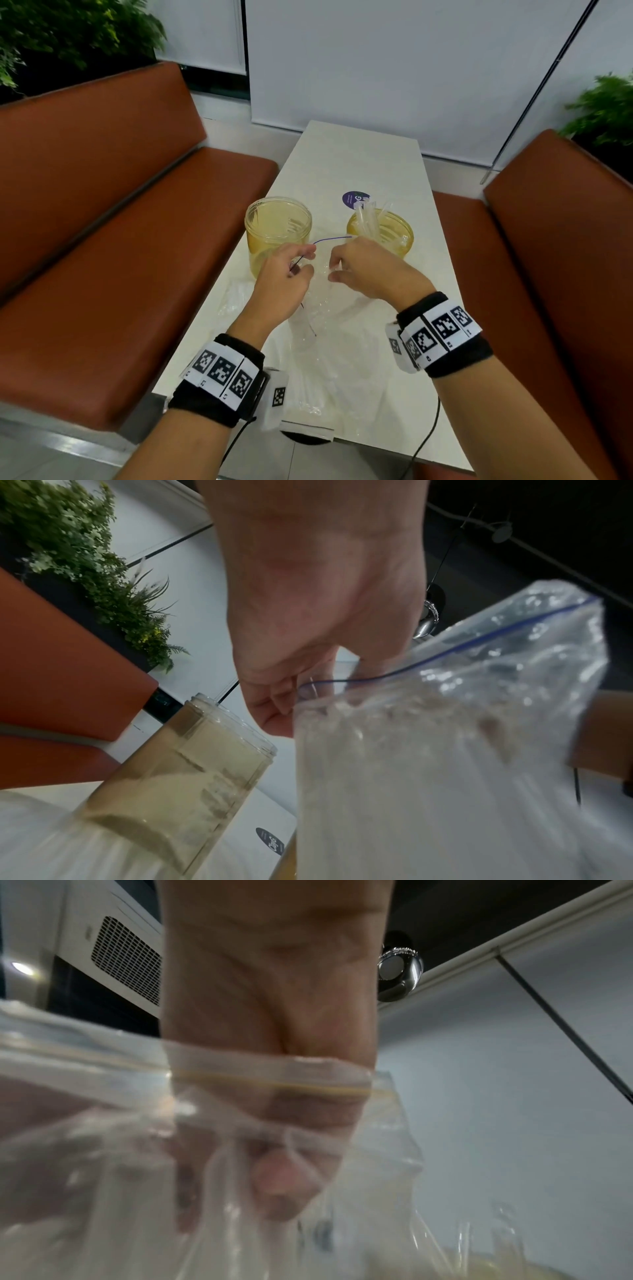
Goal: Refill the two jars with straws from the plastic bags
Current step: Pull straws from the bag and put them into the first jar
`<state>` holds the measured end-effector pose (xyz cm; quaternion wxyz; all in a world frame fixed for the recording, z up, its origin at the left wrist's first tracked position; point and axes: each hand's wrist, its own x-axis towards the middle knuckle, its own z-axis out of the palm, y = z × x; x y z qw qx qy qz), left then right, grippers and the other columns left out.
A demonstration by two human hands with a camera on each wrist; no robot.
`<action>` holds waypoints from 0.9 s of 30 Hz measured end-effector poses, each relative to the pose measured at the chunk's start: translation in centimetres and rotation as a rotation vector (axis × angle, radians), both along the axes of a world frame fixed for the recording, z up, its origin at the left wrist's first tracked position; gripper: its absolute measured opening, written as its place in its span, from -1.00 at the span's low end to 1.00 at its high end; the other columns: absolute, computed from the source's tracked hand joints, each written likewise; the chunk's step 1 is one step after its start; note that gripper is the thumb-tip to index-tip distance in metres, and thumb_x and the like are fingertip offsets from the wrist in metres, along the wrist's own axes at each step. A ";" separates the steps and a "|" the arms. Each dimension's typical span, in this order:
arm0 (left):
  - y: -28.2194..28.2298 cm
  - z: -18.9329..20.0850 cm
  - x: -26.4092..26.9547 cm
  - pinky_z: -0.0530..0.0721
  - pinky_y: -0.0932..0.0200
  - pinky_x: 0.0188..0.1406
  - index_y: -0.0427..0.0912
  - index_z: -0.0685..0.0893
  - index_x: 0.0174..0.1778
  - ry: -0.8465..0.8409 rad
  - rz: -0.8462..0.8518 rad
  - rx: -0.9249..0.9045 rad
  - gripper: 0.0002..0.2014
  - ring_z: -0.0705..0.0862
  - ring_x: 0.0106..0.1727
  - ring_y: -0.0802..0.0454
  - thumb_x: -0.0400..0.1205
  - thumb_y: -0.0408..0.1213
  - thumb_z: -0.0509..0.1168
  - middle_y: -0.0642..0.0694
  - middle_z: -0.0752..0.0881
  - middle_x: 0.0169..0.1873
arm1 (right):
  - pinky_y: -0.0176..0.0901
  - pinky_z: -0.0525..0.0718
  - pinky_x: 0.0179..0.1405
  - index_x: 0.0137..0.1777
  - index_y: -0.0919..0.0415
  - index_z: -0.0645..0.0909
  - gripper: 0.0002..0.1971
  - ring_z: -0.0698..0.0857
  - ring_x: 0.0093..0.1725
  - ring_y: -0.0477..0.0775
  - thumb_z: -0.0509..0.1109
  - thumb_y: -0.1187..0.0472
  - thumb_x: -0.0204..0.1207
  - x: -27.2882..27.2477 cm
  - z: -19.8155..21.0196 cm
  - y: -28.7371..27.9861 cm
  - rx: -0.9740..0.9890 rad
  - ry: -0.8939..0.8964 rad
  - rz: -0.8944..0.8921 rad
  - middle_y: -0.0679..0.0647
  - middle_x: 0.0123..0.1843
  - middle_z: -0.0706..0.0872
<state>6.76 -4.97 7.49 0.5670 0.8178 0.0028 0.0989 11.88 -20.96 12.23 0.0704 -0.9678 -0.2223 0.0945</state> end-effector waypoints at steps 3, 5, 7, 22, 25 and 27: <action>-0.2 -0.2 -0.3 0.54 0.42 -0.10 0.04 0.67 0.31 0.011 -0.052 0.045 -0.54 0.61 -0.07 0.16 0.50 0.03 0.54 0.16 0.67 0.17 | 0.01 0.72 0.12 0.17 0.11 0.76 -0.77 0.68 -0.03 0.05 0.50 0.02 0.62 0.1 1.7 -0.1 0.144 -0.061 0.007 0.14 0.10 0.75; -0.6 -0.4 -0.4 0.56 0.33 -0.13 0.09 0.67 0.21 -0.004 -0.060 0.114 -0.34 0.60 -0.09 0.15 0.27 0.32 0.58 0.19 0.63 0.09 | -0.02 0.73 0.11 0.15 0.12 0.77 -0.78 0.69 -0.05 0.00 0.51 0.03 0.61 -0.1 3.4 0.3 0.245 -0.123 0.046 0.10 0.01 0.78; -1.0 -0.6 -0.2 0.66 0.20 -0.05 0.11 0.63 0.08 -0.010 -0.029 0.108 -0.24 0.64 0.01 0.14 0.09 0.48 0.56 0.17 0.65 0.04 | -0.12 0.69 0.03 0.12 0.14 0.78 -0.80 0.68 -0.11 -0.08 0.51 0.04 0.62 -0.4 5.3 1.0 0.327 -0.173 0.104 0.06 -0.05 0.80; -1.5 -0.3 0.1 0.77 0.22 -0.11 0.12 0.65 -0.06 0.014 0.073 -0.368 -0.69 0.83 -0.07 0.17 0.46 -0.26 0.62 -0.03 0.84 -0.12 | -0.41 0.55 -0.17 0.25 -0.05 0.75 -0.53 0.69 -0.23 -0.31 0.66 -0.19 0.38 -0.7 4.0 3.7 0.898 -0.116 -0.025 -0.10 -0.09 0.79; -1.6 0.2 0.2 0.84 -0.08 0.06 0.12 0.70 -0.02 0.020 0.055 -0.356 -0.72 0.84 -0.02 0.04 0.47 -0.26 0.60 -0.10 0.86 -0.05 | -0.39 0.58 -0.08 0.32 -0.06 0.69 -0.34 0.64 -0.13 -0.40 0.70 -0.27 0.23 -0.9 3.1 3.2 0.860 -0.064 -0.067 -0.16 0.12 0.73; -2.3 0.5 0.2 0.82 0.09 0.00 0.05 0.69 -0.01 -0.021 0.036 -0.387 -0.81 0.82 -0.01 0.07 0.57 -0.31 0.51 -0.01 0.81 -0.13 | -0.14 0.75 0.07 0.27 0.04 0.71 -0.31 0.73 0.06 -0.22 0.74 -0.25 0.17 -1.1 1.9 3.5 0.783 0.080 -0.042 -0.09 0.16 0.77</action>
